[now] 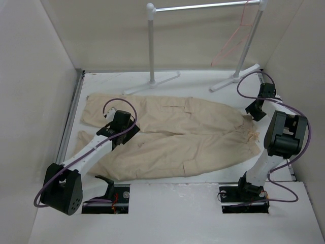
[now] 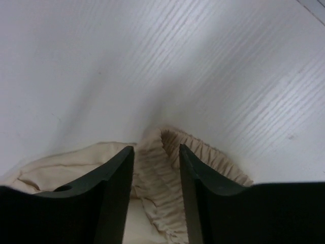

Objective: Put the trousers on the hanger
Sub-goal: Flatten out the trousers at the center of the board.

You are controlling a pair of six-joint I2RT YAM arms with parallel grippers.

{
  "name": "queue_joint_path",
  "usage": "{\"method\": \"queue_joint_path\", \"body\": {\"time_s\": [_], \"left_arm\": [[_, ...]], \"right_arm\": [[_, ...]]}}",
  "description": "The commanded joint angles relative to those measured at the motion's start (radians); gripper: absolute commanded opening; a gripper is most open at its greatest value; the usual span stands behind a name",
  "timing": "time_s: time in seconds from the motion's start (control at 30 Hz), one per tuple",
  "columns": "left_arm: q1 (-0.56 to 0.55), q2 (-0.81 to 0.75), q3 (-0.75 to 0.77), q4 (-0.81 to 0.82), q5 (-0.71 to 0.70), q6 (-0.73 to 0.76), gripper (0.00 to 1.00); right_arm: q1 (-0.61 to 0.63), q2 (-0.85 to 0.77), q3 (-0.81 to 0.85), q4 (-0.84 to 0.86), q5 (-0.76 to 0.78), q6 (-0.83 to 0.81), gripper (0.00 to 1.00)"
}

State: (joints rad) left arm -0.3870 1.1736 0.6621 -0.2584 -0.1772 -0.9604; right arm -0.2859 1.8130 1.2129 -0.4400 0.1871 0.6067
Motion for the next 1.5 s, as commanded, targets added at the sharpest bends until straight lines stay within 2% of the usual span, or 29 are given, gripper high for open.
{"method": "queue_joint_path", "body": {"time_s": [0.0, 0.03, 0.07, 0.2, 0.27, 0.37, 0.53, 0.67, 0.73, 0.77, 0.87, 0.9, 1.0, 1.07, 1.17, 1.23, 1.3, 1.33, 1.4, 1.47], "left_arm": [[-0.006, -0.045, -0.016, -0.013, 0.001, -0.012, 0.53], [-0.003, -0.051, -0.022, -0.028, -0.002, -0.012, 0.53], [0.000, -0.060, -0.033, -0.042, -0.005, -0.011, 0.53], [0.044, -0.087, -0.071, -0.088, -0.008, -0.003, 0.53], [0.073, -0.098, -0.081, -0.103, -0.008, 0.005, 0.53], [0.131, -0.109, -0.090, -0.126, -0.019, 0.034, 0.53], [0.259, -0.124, -0.070, -0.189, -0.045, 0.097, 0.52], [0.300, -0.137, -0.052, -0.240, -0.074, 0.127, 0.52], [0.320, -0.146, -0.030, -0.260, -0.100, 0.143, 0.52], [0.334, -0.152, -0.013, -0.278, -0.107, 0.147, 0.53], [0.356, -0.179, 0.050, -0.385, -0.110, 0.147, 0.53], [0.359, -0.196, 0.069, -0.445, -0.111, 0.140, 0.53], [0.386, -0.250, 0.116, -0.657, -0.125, 0.100, 0.52], [0.435, -0.282, 0.136, -0.790, -0.127, 0.063, 0.52], [0.527, -0.318, 0.123, -0.916, -0.114, 0.000, 0.52], [0.585, -0.342, 0.084, -0.944, -0.084, -0.038, 0.51], [0.606, -0.348, 0.062, -0.937, -0.070, -0.075, 0.48], [0.606, -0.338, 0.057, -0.932, -0.073, -0.090, 0.48], [0.610, -0.321, 0.044, -0.923, -0.053, -0.119, 0.47], [0.604, -0.308, 0.030, -0.921, -0.054, -0.144, 0.45]], "right_arm": [[0.012, 0.031, 0.063, 0.052, 0.000, -0.010, 0.51], [0.014, 0.037, 0.071, 0.056, 0.000, -0.013, 0.55], [0.015, 0.048, 0.082, 0.055, 0.000, -0.015, 0.55], [0.012, 0.068, 0.115, 0.057, -0.005, 0.007, 0.15], [0.012, 0.054, 0.126, 0.066, 0.000, 0.031, 0.08], [0.009, 0.040, 0.168, 0.093, -0.003, 0.082, 0.05], [-0.020, 0.043, 0.212, 0.194, -0.005, 0.218, 0.05], [-0.054, 0.091, 0.241, 0.210, -0.014, 0.333, 0.06], [-0.066, 0.114, 0.249, 0.216, -0.012, 0.376, 0.11], [-0.066, 0.117, 0.249, 0.222, -0.002, 0.389, 0.18], [-0.063, 0.108, 0.247, 0.267, -0.018, 0.378, 0.58], [-0.062, 0.089, 0.243, 0.274, -0.043, 0.354, 0.66], [-0.020, -0.025, 0.171, 0.280, -0.058, 0.324, 0.75], [0.023, -0.140, 0.088, 0.276, -0.055, 0.323, 0.75], [0.119, -0.301, -0.053, 0.284, -0.041, 0.329, 0.70], [0.205, -0.388, -0.134, 0.279, -0.025, 0.329, 0.57], [0.288, -0.452, -0.193, 0.270, -0.034, 0.326, 0.39], [0.325, -0.481, -0.219, 0.261, -0.037, 0.326, 0.34], [0.391, -0.538, -0.257, 0.245, -0.064, 0.321, 0.32], [0.435, -0.592, -0.289, 0.222, -0.096, 0.315, 0.37]]}}
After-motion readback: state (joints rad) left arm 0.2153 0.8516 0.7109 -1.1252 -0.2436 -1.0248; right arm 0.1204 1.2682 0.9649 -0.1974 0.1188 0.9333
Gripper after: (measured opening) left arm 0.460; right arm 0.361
